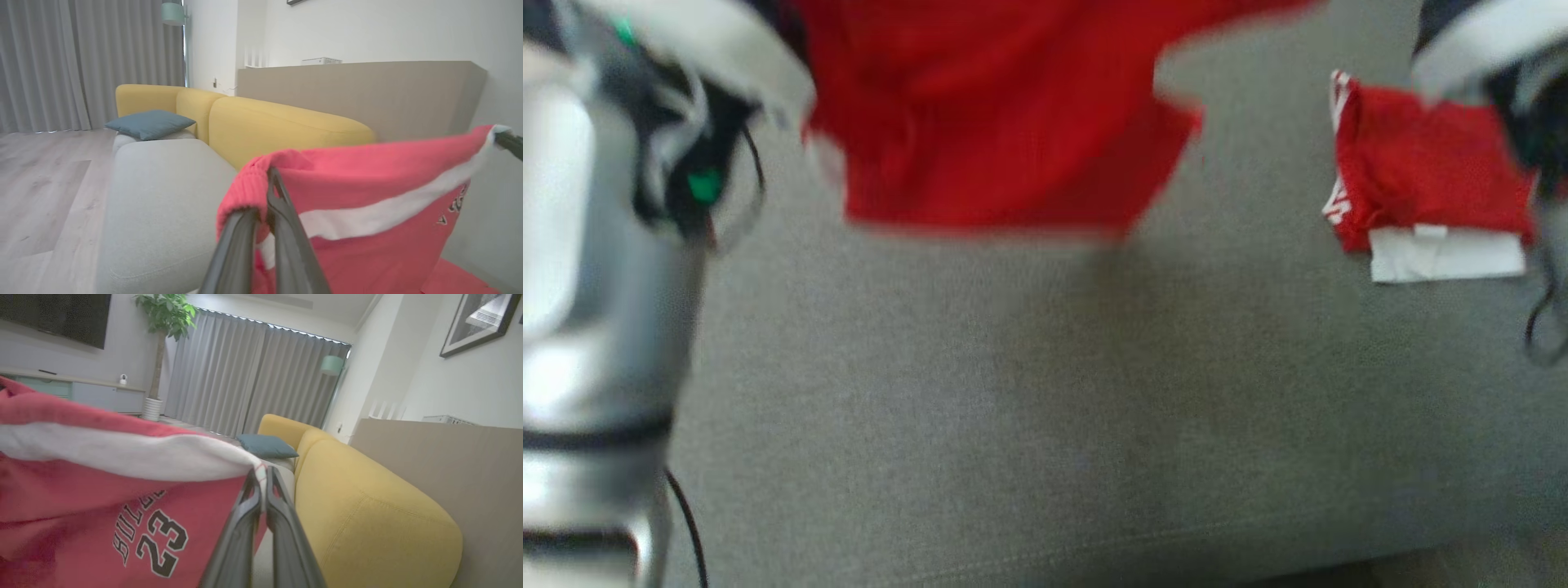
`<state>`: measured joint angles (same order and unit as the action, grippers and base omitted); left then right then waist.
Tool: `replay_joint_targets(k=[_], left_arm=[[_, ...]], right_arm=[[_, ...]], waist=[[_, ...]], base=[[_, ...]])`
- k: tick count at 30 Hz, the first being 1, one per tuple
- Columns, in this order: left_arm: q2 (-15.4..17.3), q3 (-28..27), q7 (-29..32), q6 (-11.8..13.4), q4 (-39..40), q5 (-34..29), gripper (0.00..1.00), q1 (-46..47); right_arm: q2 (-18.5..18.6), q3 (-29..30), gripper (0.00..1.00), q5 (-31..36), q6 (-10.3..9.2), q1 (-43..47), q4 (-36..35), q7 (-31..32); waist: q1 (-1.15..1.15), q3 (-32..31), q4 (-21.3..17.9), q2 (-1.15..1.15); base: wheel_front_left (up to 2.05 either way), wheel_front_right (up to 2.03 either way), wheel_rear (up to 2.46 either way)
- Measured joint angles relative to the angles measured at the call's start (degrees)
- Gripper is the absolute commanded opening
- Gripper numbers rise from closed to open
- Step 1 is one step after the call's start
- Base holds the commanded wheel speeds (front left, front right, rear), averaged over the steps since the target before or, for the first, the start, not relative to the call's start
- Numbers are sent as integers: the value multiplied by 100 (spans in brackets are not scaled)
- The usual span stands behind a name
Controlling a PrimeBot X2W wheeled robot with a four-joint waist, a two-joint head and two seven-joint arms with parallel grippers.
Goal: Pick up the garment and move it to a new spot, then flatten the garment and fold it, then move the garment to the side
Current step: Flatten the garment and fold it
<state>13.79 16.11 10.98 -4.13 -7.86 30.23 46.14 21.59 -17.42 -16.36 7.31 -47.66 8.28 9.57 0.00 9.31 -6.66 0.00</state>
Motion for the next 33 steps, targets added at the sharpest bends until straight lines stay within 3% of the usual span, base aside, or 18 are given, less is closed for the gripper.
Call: replay_joint_targets(k=[6,12,20,24,28,33], left_arm=[[-54,-89,-709,-94,-1638,-361,0,1966],[-375,-232,-1763,-100,-2833,-453,0,3207],[-768,79,-2412,-294,-4006,-335,0,2708],[-839,687,-2473,-301,-4221,-308,0,2026],[-781,1477,-2519,-302,-4097,-18,0,1302],[-319,2353,-2520,-338,-3813,350,0,485]], right_arm=[[-66,-383,0,33,0,-2146,1723,-816],[-610,20,0,285,0,-3443,3249,-1953],[-1012,-143,0,118,0,-2867,4695,-2330],[-1004,-530,0,-64,0,-2302,5021,-2375],[-899,-975,0,-366,0,-1824,5101,-2377],[-492,-1842,0,-842,0,-1274,5014,-2231]], waist=[[0,822,29,0],[0,1523,61,0],[1,1870,236,0],[1,1820,314,0],[1,1661,351,0],[0,1360,367,0]], base=[[0,0,0],[0,0,0],[0,0,0],[0,0,0],[0,0,0],[0,0,0]])
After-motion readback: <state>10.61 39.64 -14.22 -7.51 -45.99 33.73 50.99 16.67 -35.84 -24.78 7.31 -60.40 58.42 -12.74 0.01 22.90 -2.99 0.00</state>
